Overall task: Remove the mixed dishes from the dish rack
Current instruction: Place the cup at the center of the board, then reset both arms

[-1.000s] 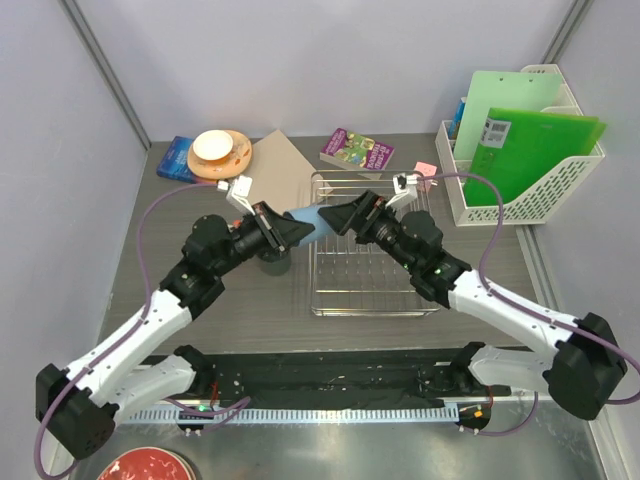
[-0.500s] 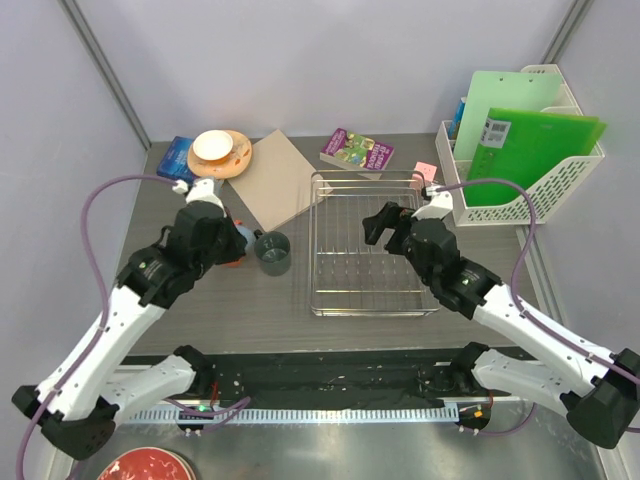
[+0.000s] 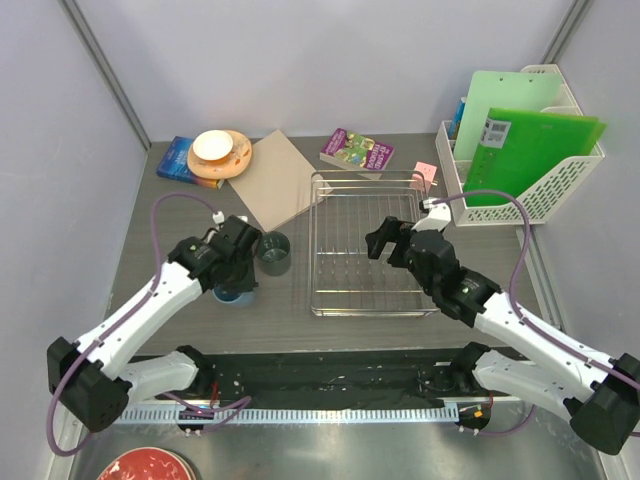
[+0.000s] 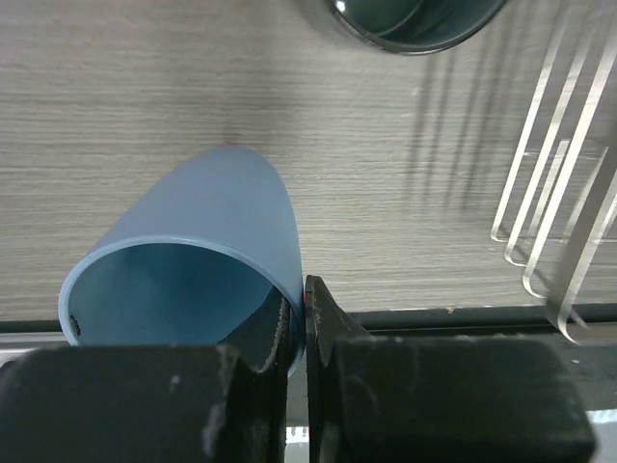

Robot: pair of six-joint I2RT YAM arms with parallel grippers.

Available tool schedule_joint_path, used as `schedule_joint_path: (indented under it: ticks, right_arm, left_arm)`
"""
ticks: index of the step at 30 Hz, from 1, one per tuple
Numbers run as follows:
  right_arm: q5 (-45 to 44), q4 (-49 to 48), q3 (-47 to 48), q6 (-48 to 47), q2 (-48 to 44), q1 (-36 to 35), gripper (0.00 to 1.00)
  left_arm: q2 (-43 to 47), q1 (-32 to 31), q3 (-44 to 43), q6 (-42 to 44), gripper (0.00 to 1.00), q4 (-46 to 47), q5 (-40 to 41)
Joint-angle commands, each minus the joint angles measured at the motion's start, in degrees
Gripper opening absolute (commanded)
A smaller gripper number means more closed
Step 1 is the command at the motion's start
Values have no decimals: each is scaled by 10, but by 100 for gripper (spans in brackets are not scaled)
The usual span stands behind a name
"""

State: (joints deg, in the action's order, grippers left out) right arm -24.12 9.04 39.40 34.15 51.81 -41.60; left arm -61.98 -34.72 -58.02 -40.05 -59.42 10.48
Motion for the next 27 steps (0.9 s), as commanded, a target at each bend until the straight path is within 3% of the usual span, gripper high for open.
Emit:
schedule_joint_path:
  ticks: [1,10,12,13,16,19,25,27]
  right_arm:
    - [8,-18,-11,7,-19,0,100]
    - [5,-18,-20,-8,-26,-1,100]
    - [6,-19,-20,-14,-23,-1,100]
    - [7,-22,-21,-14,-23,-1,100]
    - [13,-27,-23,-19,-22,0,100]
    - [14,-31,-21,-21,-19,-1,100]
    - [4,-29,-13,-33,-25,0,100]
    - [-2,-29,-10,-40,-28,-1,100]
  left_arm:
    - [-40,4,21,3,0,61,-18]
    - [-110,5,26,14,3,102,-36]
    - [-111,5,21,17,14,100,-36]
    - [-111,5,21,23,32,99,-35]
    - [-105,5,14,26,64,88,-28]
    - [-92,5,6,28,81,75,-19]
    - [-49,5,-57,32,100,7,13]
    - [-25,5,-99,44,100,-21,46]
